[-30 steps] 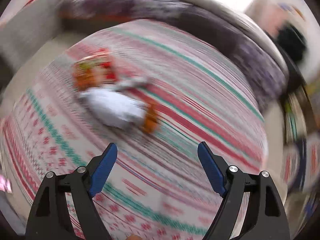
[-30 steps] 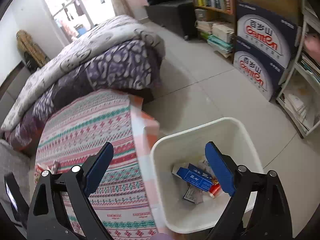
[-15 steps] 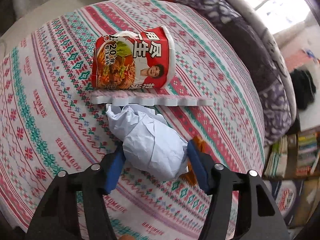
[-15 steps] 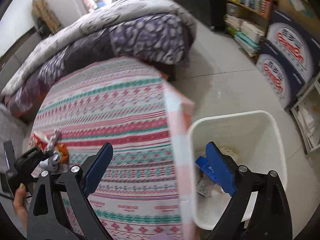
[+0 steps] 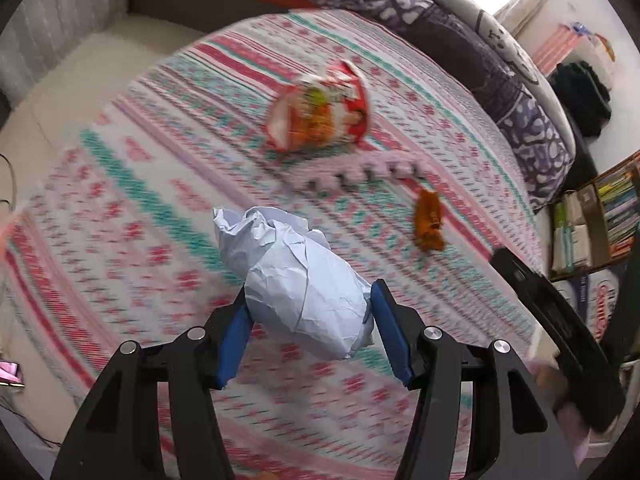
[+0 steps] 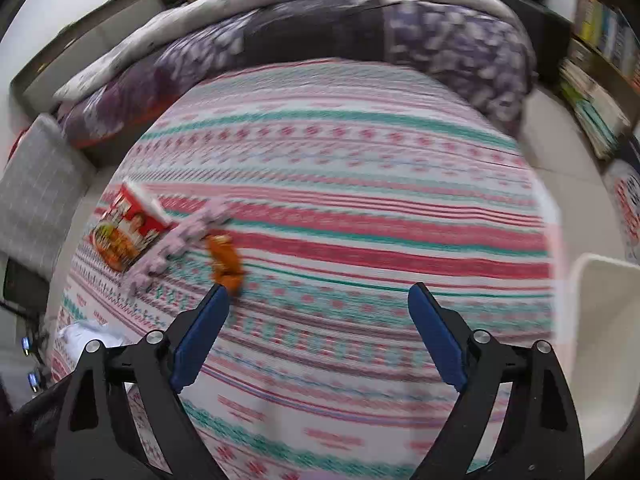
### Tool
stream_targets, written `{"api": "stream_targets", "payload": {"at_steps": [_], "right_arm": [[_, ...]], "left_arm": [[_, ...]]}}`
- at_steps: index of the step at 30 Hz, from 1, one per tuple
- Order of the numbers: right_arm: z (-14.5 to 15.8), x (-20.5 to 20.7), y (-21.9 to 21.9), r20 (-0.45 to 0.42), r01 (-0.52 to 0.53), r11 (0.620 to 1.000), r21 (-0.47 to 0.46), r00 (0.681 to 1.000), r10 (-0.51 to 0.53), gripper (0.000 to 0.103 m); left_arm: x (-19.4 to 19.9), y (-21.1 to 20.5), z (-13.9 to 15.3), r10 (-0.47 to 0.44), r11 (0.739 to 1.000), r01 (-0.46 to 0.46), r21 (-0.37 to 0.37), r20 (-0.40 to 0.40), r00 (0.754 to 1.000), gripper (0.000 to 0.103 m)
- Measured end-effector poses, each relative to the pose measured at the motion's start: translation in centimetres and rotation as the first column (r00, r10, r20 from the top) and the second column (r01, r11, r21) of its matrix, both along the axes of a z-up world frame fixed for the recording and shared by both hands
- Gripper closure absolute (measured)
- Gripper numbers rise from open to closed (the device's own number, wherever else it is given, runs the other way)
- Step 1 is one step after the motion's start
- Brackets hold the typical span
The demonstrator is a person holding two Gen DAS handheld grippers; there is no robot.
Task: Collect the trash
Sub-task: 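Grasp the white crumpled bag with the left tool while the right tool grasps the orange peel, then drop the orange peel into the white bin with the right tool while the left holds the bag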
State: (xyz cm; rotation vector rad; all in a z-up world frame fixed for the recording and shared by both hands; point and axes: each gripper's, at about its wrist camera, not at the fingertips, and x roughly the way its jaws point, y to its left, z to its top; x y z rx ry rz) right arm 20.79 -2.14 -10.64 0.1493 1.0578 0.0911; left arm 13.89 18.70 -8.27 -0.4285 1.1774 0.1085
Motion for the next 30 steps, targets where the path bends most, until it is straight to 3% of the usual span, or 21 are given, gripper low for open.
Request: {"api": "stream_targets", "payload": {"at_steps": [4, 14, 17, 21, 30], "right_arm": [[-1.4, 1.1, 2.8, 0.017, -0.059, 0.998, -0.017, 0.998, 0.059, 0.022], [-3.5, 2.5, 5.3, 0.061, -0.148, 0.979, -0.142, 0.986, 0.158, 0.05], [-3.4, 2.5, 5.8, 0.067, -0.17, 0.969, -0.178, 0.981, 0.184, 0.079], [-3.1, 2.1, 5.8, 0.064, -0.173, 0.967, -0.185, 0.98, 0.187, 0.083], [-0.8, 0.8, 5.2, 0.083, -0.161, 0.981, -0.105, 0.982, 0.17, 0.083]], "left_arm": [[-0.8, 1.9, 0.4, 0.02, 0.998, -0.021, 0.059, 0.022, 1.0, 0.046], [-1.4, 4.7, -0.1, 0.065, 0.996, -0.066, 0.052, 0.02, 0.998, 0.045], [-1.5, 4.7, -0.1, 0.065, 0.996, -0.066, 0.052, 0.024, 0.998, 0.045], [-1.6, 4.3, 0.6, 0.053, 0.995, -0.057, 0.082, 0.051, 0.997, 0.045], [-1.8, 4.1, 2.3, 0.055, 0.99, -0.07, 0.123, 0.116, 0.992, 0.045]]}}
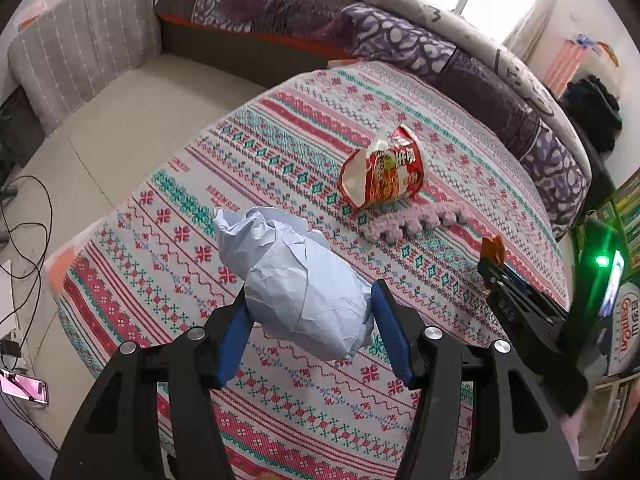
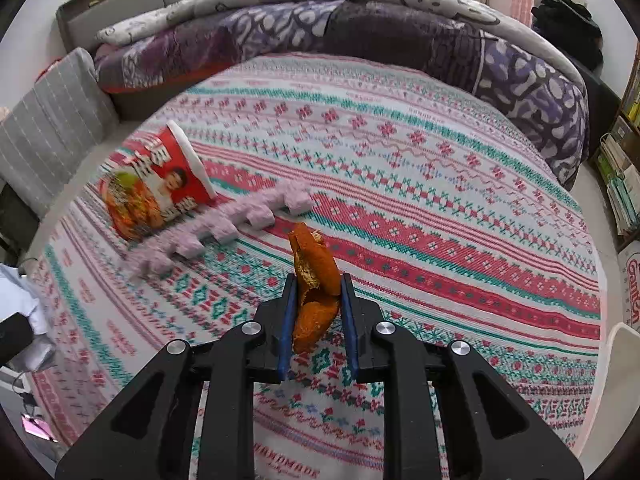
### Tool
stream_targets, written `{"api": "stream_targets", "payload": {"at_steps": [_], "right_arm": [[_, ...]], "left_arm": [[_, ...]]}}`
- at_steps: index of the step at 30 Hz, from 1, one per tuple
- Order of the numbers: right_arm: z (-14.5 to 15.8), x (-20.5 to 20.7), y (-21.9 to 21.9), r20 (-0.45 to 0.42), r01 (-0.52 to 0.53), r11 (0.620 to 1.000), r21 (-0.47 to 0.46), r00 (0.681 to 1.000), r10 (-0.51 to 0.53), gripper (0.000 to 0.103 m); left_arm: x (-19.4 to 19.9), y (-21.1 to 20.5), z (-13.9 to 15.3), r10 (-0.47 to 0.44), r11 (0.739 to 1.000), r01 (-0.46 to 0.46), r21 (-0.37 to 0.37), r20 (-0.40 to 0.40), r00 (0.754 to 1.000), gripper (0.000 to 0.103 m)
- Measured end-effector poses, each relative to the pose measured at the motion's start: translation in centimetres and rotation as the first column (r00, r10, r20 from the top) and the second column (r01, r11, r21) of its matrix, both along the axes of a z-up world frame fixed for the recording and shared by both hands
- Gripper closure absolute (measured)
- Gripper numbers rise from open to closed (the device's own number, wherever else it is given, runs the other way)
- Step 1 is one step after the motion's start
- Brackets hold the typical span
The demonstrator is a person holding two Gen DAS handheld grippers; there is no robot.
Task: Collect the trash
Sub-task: 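Drop the orange peel into the white bin with the right tool while the left holds the bag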
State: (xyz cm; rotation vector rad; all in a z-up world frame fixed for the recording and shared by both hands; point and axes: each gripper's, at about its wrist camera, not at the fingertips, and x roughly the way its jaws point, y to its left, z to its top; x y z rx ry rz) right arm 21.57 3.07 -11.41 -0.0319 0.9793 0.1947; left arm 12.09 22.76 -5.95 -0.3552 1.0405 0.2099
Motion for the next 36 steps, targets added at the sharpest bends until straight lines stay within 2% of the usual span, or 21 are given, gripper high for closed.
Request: {"api": "stream_targets", "payload": {"at_steps": [4, 14, 17, 22, 28, 36], "right_arm": [[1.2, -0.6, -0.6, 0.012, 0.012, 1.0, 0.029, 1.0, -0.012, 0.083], [4.1, -2.6, -3.9, 0.017, 0.046, 0.988, 0.148, 0.999, -0.049, 0.083], [5.3, -3.4, -4.9, 0.043, 0.05, 0.987, 0.15, 0.997, -0.057, 0.083], [6.5, -4.4, -6.9, 0.067, 0.072, 0.986, 0.153, 0.994, -0.083, 0.083], [7.3, -5.5, -9.9, 0.072, 0.123, 0.981, 0.147, 0.988, -0.135, 0.083], [8.0, -6.6, -15.0, 0.064, 0.216, 0.964, 0.157, 0.972, -0.228, 0.083]], "left_arm": [[0.0, -0.2, 0.6, 0.003, 1.0, -0.003, 0.011, 0.024, 1.0, 0.045], [-0.2, -1.5, 3.0, -0.019, 1.0, 0.017, 0.013, 0.154, 0.988, 0.045], [-0.3, -2.6, 3.8, -0.043, 0.999, 0.037, 0.032, 0.19, 0.981, 0.045], [-0.4, -5.3, 4.9, -0.096, 0.992, 0.072, 0.105, 0.239, 0.966, 0.045], [-0.3, -8.6, 5.6, -0.159, 0.98, 0.121, 0.156, 0.261, 0.952, 0.045], [-0.2, -12.8, 6.0, -0.234, 0.966, 0.189, 0.177, 0.279, 0.931, 0.045]]}}
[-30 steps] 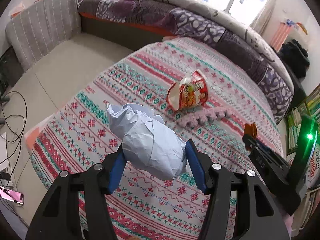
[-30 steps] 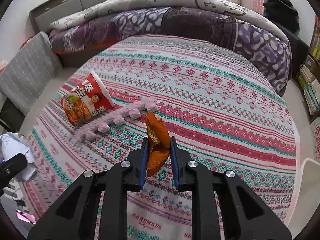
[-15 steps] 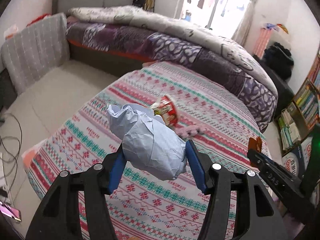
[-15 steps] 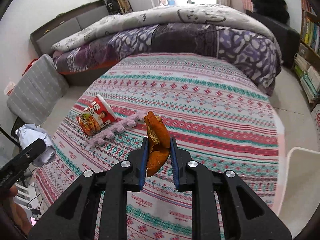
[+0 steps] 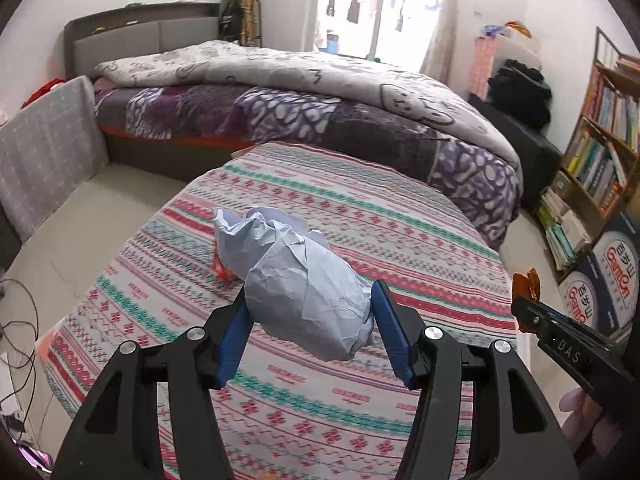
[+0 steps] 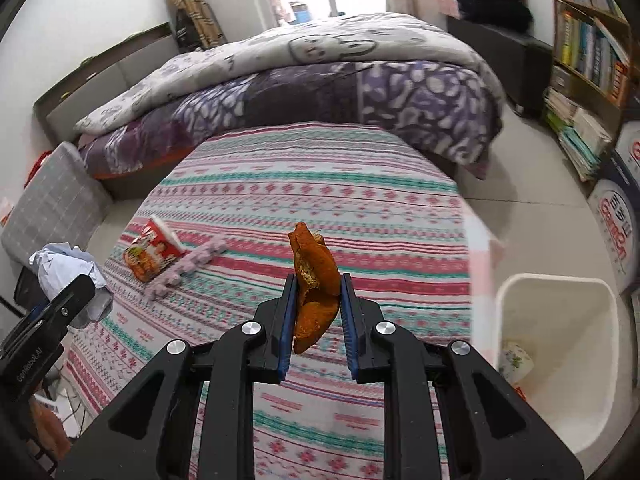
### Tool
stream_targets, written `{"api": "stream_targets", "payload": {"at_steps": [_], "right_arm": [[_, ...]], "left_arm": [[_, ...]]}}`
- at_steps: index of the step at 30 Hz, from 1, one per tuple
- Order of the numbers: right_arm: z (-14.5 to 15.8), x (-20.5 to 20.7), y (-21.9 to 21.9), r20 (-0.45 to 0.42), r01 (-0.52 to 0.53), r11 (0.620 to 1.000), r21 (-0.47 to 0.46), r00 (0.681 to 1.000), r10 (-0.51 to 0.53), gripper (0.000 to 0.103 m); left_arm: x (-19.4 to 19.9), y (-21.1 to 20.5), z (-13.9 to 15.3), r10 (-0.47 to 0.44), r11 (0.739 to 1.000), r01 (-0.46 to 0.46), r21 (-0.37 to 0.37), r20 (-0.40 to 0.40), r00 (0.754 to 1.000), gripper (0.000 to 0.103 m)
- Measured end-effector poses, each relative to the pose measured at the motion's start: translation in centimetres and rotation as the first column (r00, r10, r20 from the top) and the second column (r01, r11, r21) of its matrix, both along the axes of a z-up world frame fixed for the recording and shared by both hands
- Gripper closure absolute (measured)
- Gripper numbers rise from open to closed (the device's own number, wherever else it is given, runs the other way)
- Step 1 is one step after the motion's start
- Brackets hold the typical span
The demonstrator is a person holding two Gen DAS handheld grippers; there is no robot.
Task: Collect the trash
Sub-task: 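Drop the orange peel into the white bin with the right tool while the left holds the bag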
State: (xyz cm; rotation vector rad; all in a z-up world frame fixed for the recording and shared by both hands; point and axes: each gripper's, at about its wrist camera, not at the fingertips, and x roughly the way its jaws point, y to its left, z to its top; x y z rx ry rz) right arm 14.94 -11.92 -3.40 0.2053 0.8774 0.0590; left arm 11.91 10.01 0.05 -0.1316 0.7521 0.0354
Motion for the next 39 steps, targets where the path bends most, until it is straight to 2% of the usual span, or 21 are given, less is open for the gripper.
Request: {"api": "stream_targets", "payload": {"at_steps": [10, 16, 23, 26, 27, 28, 30, 39], "right_arm": [[0.0, -1.4, -7.1, -0.024, 0.187, 0.982, 0.024, 0.982, -0.186, 0.083], [-0.6, -2.4, -11.9, -0.066, 0.327, 0.945, 0.03, 0.944, -0.324, 0.083], [-1.6, -4.0, -17.0, -0.123, 0.462, 0.887, 0.021, 0.881, -0.456, 0.083], [-1.4, -4.7, -18.6, -0.124, 0.498, 0.867, 0.014, 0.861, -0.493, 0.079], [-1.2, -4.9, -19.2, -0.117, 0.512, 0.859, 0.013, 0.854, -0.507, 0.073], [-1.0, -5.2, -19.7, -0.109, 0.526, 0.851, 0.013, 0.846, -0.522, 0.061], [-0.5, -5.8, -20.8, -0.089, 0.551, 0.834, 0.016, 0.832, -0.547, 0.055], [0.5, -7.4, -24.3, -0.065, 0.596, 0.801, 0.059, 0.803, -0.592, 0.043]], "left_arm": [[0.1, -4.7, -0.3, -0.092, 0.996, 0.092, 0.014, 0.001, 0.996, 0.045], [0.2, -7.3, -0.9, -0.146, 0.989, 0.146, 0.031, -0.011, 0.989, 0.045], [0.1, -10.8, -1.4, -0.228, 0.974, 0.228, 0.015, -0.026, 0.973, 0.045], [0.2, -12.4, -1.9, -0.281, 0.959, 0.281, -0.026, -0.046, 0.958, 0.045], [0.1, -12.9, -2.1, -0.299, 0.954, 0.297, -0.043, -0.053, 0.953, 0.045], [0.1, -13.6, -2.3, -0.325, 0.945, 0.321, -0.068, -0.063, 0.944, 0.045], [0.0, -14.8, -2.7, -0.365, 0.929, 0.357, -0.101, -0.077, 0.928, 0.045], [-1.6, -21.3, -4.1, -0.538, 0.834, 0.506, -0.221, -0.121, 0.834, 0.045]]}}
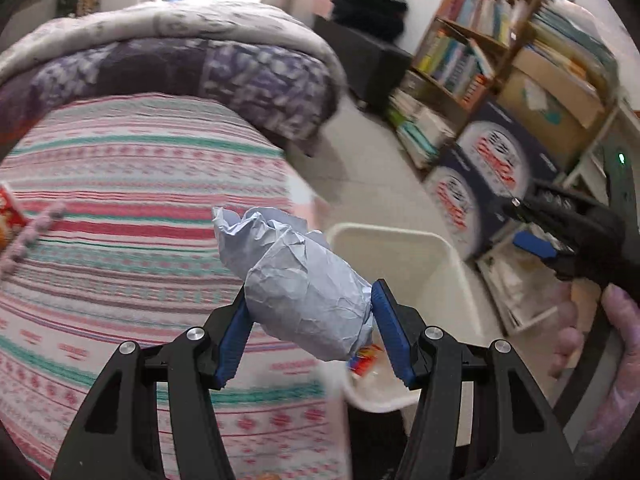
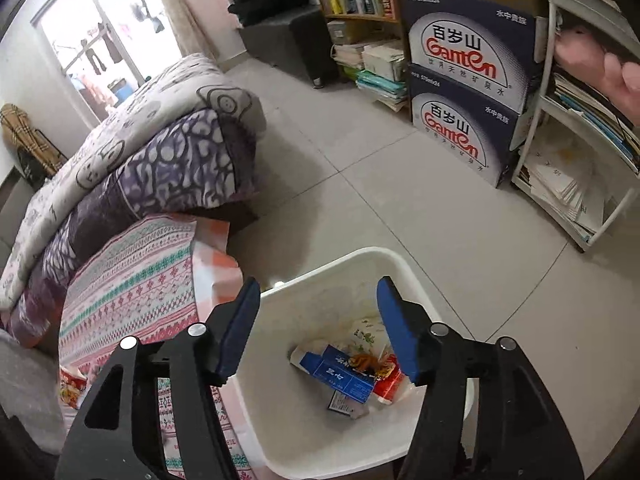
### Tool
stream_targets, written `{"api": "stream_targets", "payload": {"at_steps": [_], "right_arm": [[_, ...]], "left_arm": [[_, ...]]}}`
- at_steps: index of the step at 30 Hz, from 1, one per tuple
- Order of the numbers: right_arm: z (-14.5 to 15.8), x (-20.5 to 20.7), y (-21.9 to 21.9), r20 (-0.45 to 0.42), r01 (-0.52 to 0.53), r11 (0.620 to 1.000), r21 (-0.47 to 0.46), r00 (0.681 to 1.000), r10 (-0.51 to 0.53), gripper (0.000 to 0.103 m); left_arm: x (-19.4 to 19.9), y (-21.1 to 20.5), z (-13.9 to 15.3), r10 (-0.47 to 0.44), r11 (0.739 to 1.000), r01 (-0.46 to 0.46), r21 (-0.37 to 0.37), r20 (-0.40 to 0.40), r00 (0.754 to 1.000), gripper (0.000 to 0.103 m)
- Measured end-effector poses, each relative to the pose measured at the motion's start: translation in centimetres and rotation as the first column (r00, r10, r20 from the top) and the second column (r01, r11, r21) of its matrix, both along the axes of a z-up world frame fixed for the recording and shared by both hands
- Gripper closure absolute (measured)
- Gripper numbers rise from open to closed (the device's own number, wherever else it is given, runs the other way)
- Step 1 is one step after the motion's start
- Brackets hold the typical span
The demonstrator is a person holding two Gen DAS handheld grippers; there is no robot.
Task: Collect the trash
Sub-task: 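Drop the orange peel into the white bin with the right tool while the left holds the bag, then lower the white bag into the white bin and open the left tool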
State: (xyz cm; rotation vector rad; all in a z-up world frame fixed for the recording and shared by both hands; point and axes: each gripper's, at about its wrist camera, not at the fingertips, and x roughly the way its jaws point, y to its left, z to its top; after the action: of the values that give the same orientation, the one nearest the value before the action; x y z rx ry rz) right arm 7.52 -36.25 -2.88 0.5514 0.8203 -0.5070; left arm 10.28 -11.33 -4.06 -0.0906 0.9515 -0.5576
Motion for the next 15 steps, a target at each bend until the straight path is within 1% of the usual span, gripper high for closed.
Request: {"api": "stream_targets", "payload": {"at_steps": [3, 7, 11, 12, 13, 15], "right_arm": [[0.1, -0.4, -0.6, 0.005, 0.009, 1.0, 0.003, 1.0, -0.009, 0.041], [0.2, -0.8, -1.4, 0.011, 0.019, 1.0, 0.013, 1.0, -0.019, 0.04], [0.2, -1.0, -1.9, 0.011, 0.023, 1.0, 0.02, 1.0, -0.023, 0.039], [0.2, -1.0, -1.9, 0.012, 0.021, 1.0, 0.021, 1.0, -0.021, 0.038], [0.2, -1.0, -1.9, 0.013, 0.018, 1.0, 0.023, 1.0, -0.018, 0.037], [0.4, -0.8, -1.5, 0.018, 0.011, 1.0, 0.022, 1.0, -0.011, 0.035]], "left_arm": [[-0.4, -2.0, -0.4, -0.055, 0.998, 0.054, -0.037, -0.038, 0.998, 0.045], [-0.6, -3.8, -1.3, -0.107, 0.99, 0.097, -0.1, -0.103, 0.989, 0.045], [-0.5, -5.3, -2.3, -0.185, 0.971, 0.151, -0.186, -0.184, 0.965, 0.044], [-0.5, -5.5, -2.6, -0.205, 0.965, 0.163, -0.207, -0.201, 0.958, 0.041], [-0.4, -5.6, -2.8, -0.214, 0.961, 0.166, -0.222, -0.216, 0.953, 0.034], [-0.4, -5.5, -3.0, -0.215, 0.958, 0.16, -0.239, -0.226, 0.95, 0.029]]}}
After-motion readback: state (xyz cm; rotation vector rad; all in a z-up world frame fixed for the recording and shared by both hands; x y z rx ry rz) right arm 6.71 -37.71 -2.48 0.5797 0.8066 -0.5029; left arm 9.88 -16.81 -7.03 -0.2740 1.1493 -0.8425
